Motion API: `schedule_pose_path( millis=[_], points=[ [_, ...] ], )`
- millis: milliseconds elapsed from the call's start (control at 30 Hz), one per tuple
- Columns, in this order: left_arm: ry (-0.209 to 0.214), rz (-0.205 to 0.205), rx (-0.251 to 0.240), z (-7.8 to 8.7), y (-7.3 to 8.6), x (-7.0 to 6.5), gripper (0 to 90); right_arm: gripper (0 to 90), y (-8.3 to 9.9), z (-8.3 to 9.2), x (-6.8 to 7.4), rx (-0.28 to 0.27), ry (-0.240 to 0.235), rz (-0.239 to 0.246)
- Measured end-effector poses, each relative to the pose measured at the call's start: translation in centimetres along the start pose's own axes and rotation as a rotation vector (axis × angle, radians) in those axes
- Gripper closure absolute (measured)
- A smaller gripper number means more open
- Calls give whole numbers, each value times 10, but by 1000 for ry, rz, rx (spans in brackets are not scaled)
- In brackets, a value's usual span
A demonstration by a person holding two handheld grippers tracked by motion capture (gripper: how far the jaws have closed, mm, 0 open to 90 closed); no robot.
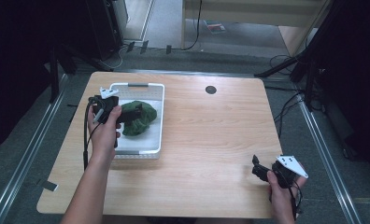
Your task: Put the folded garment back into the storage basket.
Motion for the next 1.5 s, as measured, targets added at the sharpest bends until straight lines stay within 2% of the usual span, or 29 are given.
schedule_pose_path(
  millis=[33,233,267,533,733,867,933,967,1033,1167,1233,1367,1467,1500],
  points=[
    [5,-1,-13,8,0,2,0,6,0,0,0,0,0,0],
    [6,0,-32,25,3,11,0,6,0,0,0,0,0,0],
    [2,4,-39,32,6,16,0,6,0,0,0,-1,-1,0],
    [-19,18,-46,47,20,34,0,6,0,0,0,-1,1,1],
    [-41,33,-52,61,35,54,0,6,0,0,0,1,4,3],
    [-69,55,-82,72,47,71,0,6,0,0,0,1,4,3],
    [-68,65,-92,75,50,74,0,6,0,0,0,0,5,3],
    [-79,66,-102,81,55,81,0,6,0,0,0,0,5,4],
    [-81,71,-108,83,57,84,0,6,0,0,0,0,5,4],
    [-103,89,-131,94,73,101,0,6,0,0,0,-1,5,3],
    [-108,89,-131,95,76,104,0,6,0,0,0,-2,6,4],
    [-149,98,-135,102,92,120,0,6,0,0,0,-2,6,6],
    [-163,116,-147,107,106,132,0,6,0,0,0,-1,6,9],
    [-163,116,-147,107,106,132,0,6,0,0,0,-1,6,9]
  ],
)
Point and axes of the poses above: each handheld gripper's, and its own axes: z roughly backward along the jaws, y roughly out of its underside, x roughly to its left, the point moved 10 cm from there along -z, roughly forward along the jaws, and after that the axes turned 10 degrees about -x, right-handed, at the moved point
